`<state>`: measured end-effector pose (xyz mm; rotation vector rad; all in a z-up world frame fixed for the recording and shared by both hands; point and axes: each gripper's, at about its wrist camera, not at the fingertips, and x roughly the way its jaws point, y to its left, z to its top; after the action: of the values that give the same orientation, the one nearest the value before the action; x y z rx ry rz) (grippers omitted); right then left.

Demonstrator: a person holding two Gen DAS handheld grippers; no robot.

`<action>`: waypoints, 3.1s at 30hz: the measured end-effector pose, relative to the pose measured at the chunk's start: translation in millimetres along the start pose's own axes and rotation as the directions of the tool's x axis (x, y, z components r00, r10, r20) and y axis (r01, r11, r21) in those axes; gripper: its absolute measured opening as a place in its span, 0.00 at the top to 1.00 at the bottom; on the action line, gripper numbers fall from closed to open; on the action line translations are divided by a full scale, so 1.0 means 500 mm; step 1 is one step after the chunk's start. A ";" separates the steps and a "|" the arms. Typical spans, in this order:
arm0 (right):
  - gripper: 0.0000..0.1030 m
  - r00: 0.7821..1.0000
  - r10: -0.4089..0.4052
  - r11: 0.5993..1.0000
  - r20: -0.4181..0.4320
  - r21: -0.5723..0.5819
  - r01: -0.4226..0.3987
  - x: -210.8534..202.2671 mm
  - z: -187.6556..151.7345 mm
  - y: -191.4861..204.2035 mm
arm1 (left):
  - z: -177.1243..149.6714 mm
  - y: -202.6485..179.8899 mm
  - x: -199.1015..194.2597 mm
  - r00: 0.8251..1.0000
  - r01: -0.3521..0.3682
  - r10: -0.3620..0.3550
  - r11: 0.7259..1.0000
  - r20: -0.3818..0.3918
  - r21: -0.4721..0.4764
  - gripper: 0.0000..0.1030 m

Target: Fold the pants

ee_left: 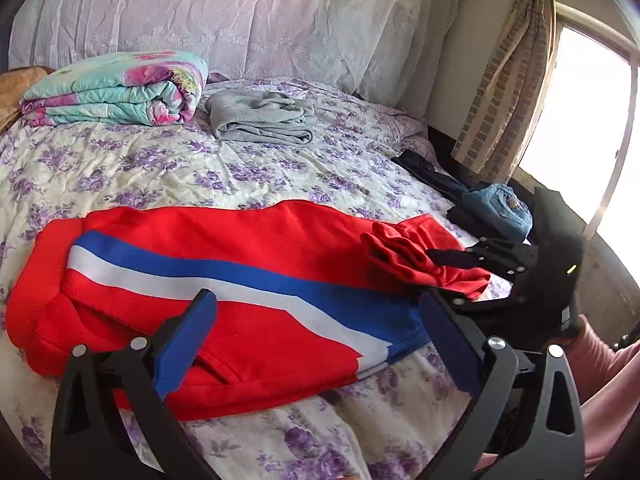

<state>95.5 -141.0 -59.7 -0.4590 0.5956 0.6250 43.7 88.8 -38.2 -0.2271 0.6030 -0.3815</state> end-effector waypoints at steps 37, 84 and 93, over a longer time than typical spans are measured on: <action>0.54 0.986 0.168 0.985 -0.012 -0.040 -0.169 0.034 -0.004 0.040 | 0.045 -0.029 -0.015 0.971 0.229 -0.228 0.973 0.067 -0.008 0.04; 0.33 0.960 0.150 0.977 0.235 0.113 -0.180 -0.086 0.085 0.078 | 0.076 0.119 -0.159 0.947 -0.305 0.316 0.942 0.065 -0.138 0.10; 0.34 0.955 0.245 0.940 0.168 -0.282 -0.191 -0.015 0.202 0.371 | -0.014 0.302 -0.283 0.898 -0.406 0.439 0.835 0.005 -0.371 0.09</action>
<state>6.3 46.6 -20.6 -0.5748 0.3738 0.9595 -24.8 283.1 -19.8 -0.4515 0.6130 0.1769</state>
